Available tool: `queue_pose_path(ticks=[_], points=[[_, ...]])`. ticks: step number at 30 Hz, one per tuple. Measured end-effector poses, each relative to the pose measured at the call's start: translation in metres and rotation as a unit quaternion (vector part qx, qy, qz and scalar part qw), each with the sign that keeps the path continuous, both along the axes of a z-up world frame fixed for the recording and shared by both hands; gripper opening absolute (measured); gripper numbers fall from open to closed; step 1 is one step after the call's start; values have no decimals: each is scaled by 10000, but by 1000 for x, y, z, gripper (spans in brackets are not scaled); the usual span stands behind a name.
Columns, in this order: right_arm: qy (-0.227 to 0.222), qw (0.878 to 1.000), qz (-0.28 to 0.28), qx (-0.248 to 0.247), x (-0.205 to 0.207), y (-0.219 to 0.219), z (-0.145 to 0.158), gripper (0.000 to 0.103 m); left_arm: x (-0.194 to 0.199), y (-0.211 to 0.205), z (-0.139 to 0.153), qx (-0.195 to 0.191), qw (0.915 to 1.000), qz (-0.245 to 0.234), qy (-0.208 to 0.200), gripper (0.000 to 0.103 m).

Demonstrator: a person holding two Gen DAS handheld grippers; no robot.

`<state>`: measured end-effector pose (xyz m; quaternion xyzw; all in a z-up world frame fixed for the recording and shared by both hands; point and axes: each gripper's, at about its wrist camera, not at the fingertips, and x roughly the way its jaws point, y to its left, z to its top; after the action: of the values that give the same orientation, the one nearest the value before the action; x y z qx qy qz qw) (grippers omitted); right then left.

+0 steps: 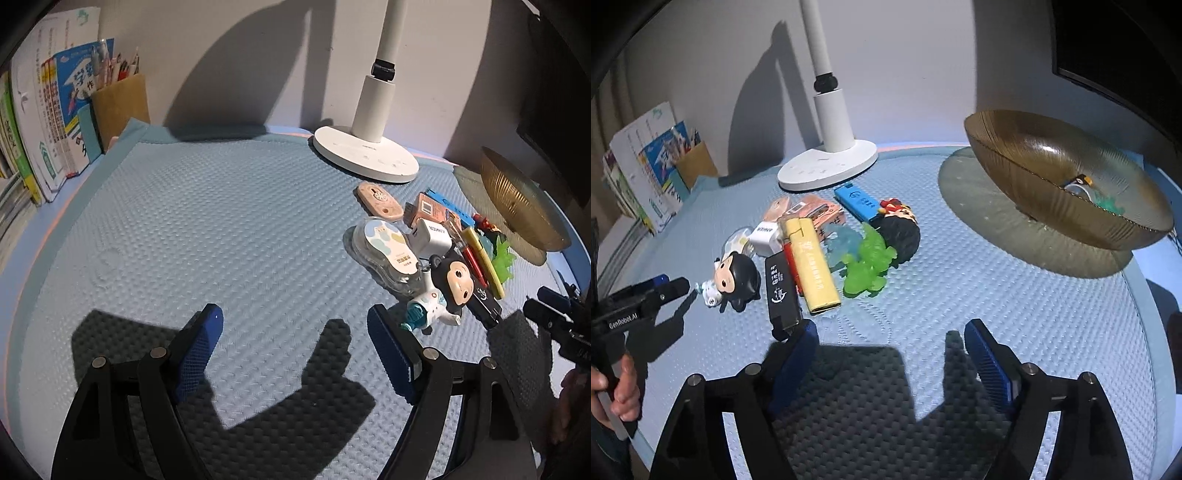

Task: Organize rigid objects
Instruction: 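Move both tools back to the pile of objects, then grasp the monkey doll with left tool while right tool grasps yellow lighter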

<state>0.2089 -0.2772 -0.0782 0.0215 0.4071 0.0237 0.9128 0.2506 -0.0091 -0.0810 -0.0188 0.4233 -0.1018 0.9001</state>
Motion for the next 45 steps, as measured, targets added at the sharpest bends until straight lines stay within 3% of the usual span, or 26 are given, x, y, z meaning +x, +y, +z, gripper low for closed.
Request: queue_pose_path(ticks=[8,10,13,16,18,23,26,29,33,36,45], points=[[76,9998,-64,145,-1,-4,0,81,1,9,1,-378,9992,-19,121,79],[142,9986,63,503,0,-6,2,78,0,6,1,-361,9992,-102,135,79],[369,9908,324,1262,7,-2,2,62,1,-7,3,-489,9968,-551,323,79],[441,9919,500,1077,19,15,6,52,-2,-27,9,-637,9912,-1084,408,79],[387,9935,636,865,25,27,11,51,-3,-42,14,-585,9872,-1433,389,79],[454,9952,784,378,46,48,14,48,3,-73,16,-182,9807,-1925,292,79],[628,9947,691,437,58,43,3,39,9,-83,11,-128,9788,-2020,315,77],[739,9923,665,739,68,36,-6,39,16,-91,5,-139,9767,-2106,399,71],[732,9909,805,791,72,46,-9,39,20,-94,-3,-171,9766,-2083,503,50],[648,9910,765,892,65,44,-6,20,14,-89,0,-250,9773,-2068,396,38],[480,9818,524,1760,13,7,11,18,-13,-58,4,-478,9843,-1670,308,37]])
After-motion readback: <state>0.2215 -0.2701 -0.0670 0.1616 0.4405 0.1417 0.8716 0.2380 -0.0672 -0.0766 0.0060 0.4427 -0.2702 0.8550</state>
